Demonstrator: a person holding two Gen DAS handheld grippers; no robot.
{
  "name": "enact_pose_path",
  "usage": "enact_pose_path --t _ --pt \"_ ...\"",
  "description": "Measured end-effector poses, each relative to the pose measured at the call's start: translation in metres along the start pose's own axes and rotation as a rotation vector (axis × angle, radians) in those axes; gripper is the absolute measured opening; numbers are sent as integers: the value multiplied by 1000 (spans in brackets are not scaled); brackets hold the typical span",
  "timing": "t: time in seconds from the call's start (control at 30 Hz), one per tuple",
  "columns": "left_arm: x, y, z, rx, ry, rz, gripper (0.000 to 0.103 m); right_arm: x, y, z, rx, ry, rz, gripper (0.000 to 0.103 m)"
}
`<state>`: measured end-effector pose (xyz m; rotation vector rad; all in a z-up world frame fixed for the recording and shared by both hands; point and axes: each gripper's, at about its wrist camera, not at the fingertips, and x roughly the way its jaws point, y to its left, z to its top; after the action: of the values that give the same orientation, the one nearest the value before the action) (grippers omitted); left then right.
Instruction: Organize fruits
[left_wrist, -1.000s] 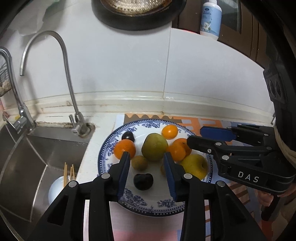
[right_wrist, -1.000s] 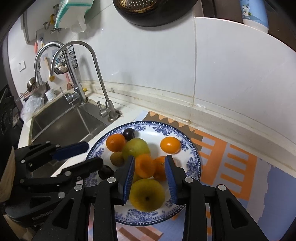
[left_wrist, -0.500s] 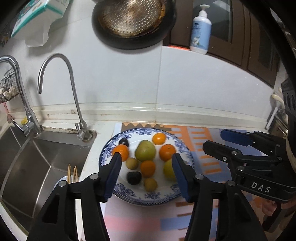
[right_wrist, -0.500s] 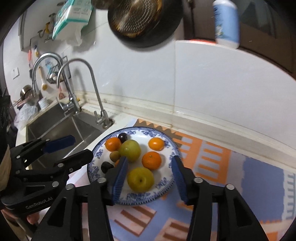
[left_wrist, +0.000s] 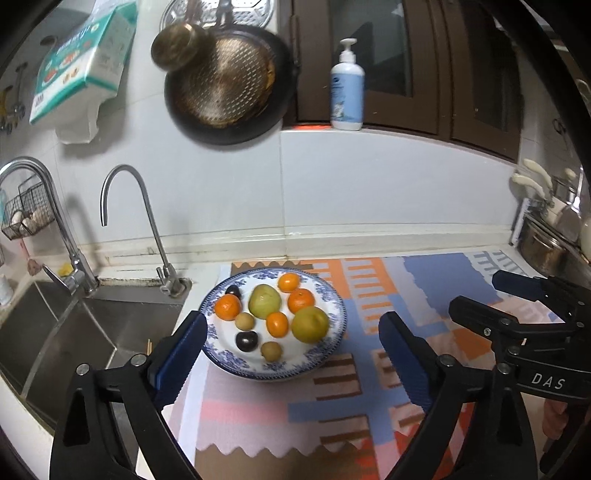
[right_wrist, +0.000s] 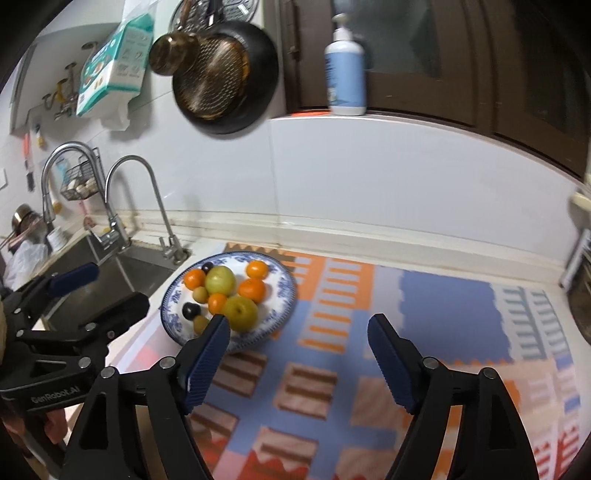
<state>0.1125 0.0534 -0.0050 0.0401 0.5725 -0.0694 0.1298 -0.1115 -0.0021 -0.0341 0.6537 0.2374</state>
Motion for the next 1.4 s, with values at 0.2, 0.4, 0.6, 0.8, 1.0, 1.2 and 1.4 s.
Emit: enact_pose_path --t 0.2,0.4,0.6,0.8,1.0,1.2,1.4 --pt "-29 -22 -9 43 -11 -36 100 -44 -8 -20 38 -13 -51 80" --pt "-59 -32 -16 70 -26 -37 103 -78 -11 -38 57 -35 -87 80" --pt "-79 -37 -20 80 -36 -45 103 -99 -14 -55 89 -33 -98 80" --pt "-87 -40 -21 85 -42 -39 103 -113 -13 -62 98 -41 -122 80" --pt "-95 -39 -23 89 -53 -55 103 -120 -12 -66 104 -42 -126 80" --pt "-100 -39 -24 90 -65 -61 103 -124 -8 -68 100 -45 -130 80" --pt "-100 -42 -26 101 -64 -74 103 -127 -9 -70 109 -42 -135 80"
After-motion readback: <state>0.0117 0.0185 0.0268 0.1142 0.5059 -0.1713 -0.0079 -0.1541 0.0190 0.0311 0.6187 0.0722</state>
